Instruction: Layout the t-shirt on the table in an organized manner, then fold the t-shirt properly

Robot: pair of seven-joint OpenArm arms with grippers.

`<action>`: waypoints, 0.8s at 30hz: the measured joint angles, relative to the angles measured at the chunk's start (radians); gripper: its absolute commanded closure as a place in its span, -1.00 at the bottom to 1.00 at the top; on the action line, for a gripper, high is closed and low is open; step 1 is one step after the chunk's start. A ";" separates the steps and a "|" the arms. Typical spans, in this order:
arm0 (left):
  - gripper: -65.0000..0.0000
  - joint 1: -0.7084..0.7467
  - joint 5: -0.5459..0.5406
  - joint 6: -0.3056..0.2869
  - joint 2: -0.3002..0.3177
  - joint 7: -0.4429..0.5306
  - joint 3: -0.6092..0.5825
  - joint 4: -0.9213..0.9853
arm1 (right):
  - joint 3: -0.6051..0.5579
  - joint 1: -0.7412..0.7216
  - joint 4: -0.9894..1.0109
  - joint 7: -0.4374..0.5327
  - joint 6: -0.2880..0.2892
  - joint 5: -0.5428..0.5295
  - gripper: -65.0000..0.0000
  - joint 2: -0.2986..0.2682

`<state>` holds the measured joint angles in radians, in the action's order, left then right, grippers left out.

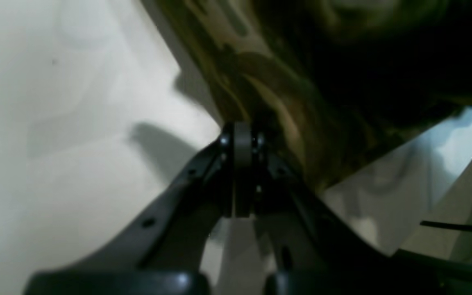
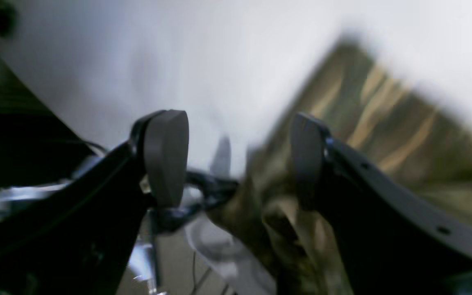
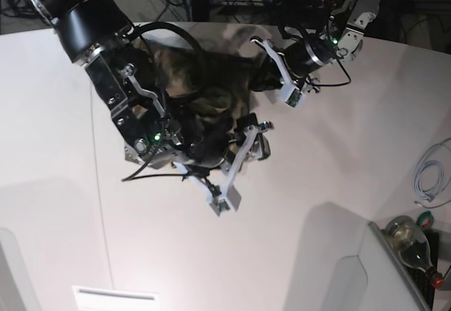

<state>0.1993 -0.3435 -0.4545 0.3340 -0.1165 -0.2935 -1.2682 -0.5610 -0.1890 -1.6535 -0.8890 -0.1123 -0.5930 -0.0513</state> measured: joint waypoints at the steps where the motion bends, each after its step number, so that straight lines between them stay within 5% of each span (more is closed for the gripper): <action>1: 1.00 0.000 0.001 0.000 0.008 0.000 0.000 0.000 | 0.015 0.000 -0.050 -0.043 0.005 -0.005 -0.14 -0.014; 7: 1.00 0.026 -0.001 -0.003 0.061 0.001 0.084 -0.001 | 0.211 0.126 -0.261 -0.118 -0.067 -0.001 -0.05 -0.103; 13: 1.00 0.074 0.011 -0.010 0.065 0.000 0.290 -0.002 | 0.268 0.274 -0.281 -0.125 -0.146 0.010 1.00 -0.188; 24: 1.00 0.093 0.007 -0.010 0.079 0.000 0.491 -0.002 | 0.262 0.339 -0.240 -0.077 -0.159 -0.002 0.92 -0.192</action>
<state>0.2920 -0.3367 -0.4644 0.4129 -0.1162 0.1974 -1.2701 -0.2989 0.1501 -1.8938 -0.9661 -0.2710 -0.5945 -0.2432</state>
